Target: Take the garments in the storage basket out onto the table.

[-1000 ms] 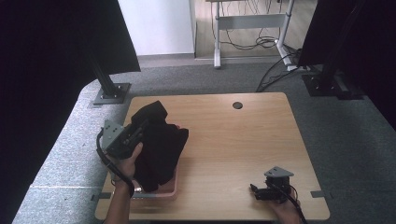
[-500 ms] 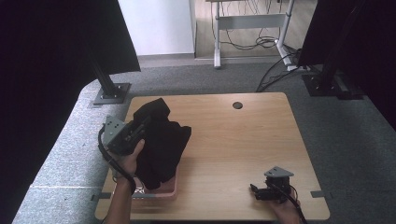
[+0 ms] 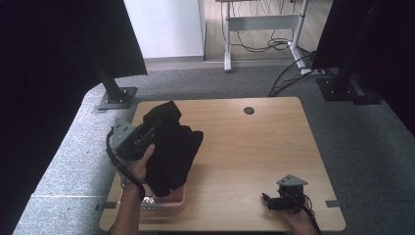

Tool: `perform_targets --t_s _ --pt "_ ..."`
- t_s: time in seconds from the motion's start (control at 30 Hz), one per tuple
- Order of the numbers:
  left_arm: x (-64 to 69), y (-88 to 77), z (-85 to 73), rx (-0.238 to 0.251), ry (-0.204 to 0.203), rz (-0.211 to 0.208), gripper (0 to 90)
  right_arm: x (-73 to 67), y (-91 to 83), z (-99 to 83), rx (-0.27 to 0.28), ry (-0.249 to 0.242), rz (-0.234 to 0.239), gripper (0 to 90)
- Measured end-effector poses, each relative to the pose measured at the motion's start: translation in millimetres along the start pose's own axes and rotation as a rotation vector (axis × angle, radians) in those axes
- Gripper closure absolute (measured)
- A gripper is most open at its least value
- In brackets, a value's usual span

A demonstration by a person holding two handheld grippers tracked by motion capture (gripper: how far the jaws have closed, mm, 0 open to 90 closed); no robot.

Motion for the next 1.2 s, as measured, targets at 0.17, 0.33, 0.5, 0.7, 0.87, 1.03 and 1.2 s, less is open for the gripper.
perform_targets --t_s 0.17,0.33,0.5,0.7,0.87,1.03,1.2 --pt "5.3 4.5 1.1 -0.004 -0.001 -0.011 75.6 -0.1 -0.1 0.0 0.000 0.002 0.000 3.8" --pt "10.5 7.8 2.8 -0.003 0.005 -0.019 75.6 -0.1 -0.1 0.0 0.000 0.001 0.000 3.8" --pt "14.6 10.2 4.6 -0.002 0.007 -0.027 75.6 0.0 -0.3 -0.1 0.000 0.002 0.000 4.0" --pt "19.3 14.1 5.1 -0.008 0.016 -0.029 75.6 0.0 -0.3 -0.1 0.000 0.002 0.000 4.0" --pt "23.7 17.7 4.4 -0.014 0.019 -0.035 75.6 0.0 -0.3 -0.1 0.000 0.002 0.000 4.0" --pt "27.9 20.6 4.8 -0.013 0.014 -0.047 75.6 0.0 -0.3 -0.1 0.000 0.001 0.000 4.0" --pt "31.1 23.9 5.1 -0.014 0.007 -0.055 75.6 0.0 -0.3 -0.1 0.000 0.001 0.000 4.0"
Point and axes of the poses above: each handheld gripper's, and its own axes: y roughly forward along the jaws, z roughly out of its top, x roughly to its right, the point moved 4 cm from there along y, roughly forward along the jaws, and after that the axes turned 12 degrees about x, right-handed, at the moved point
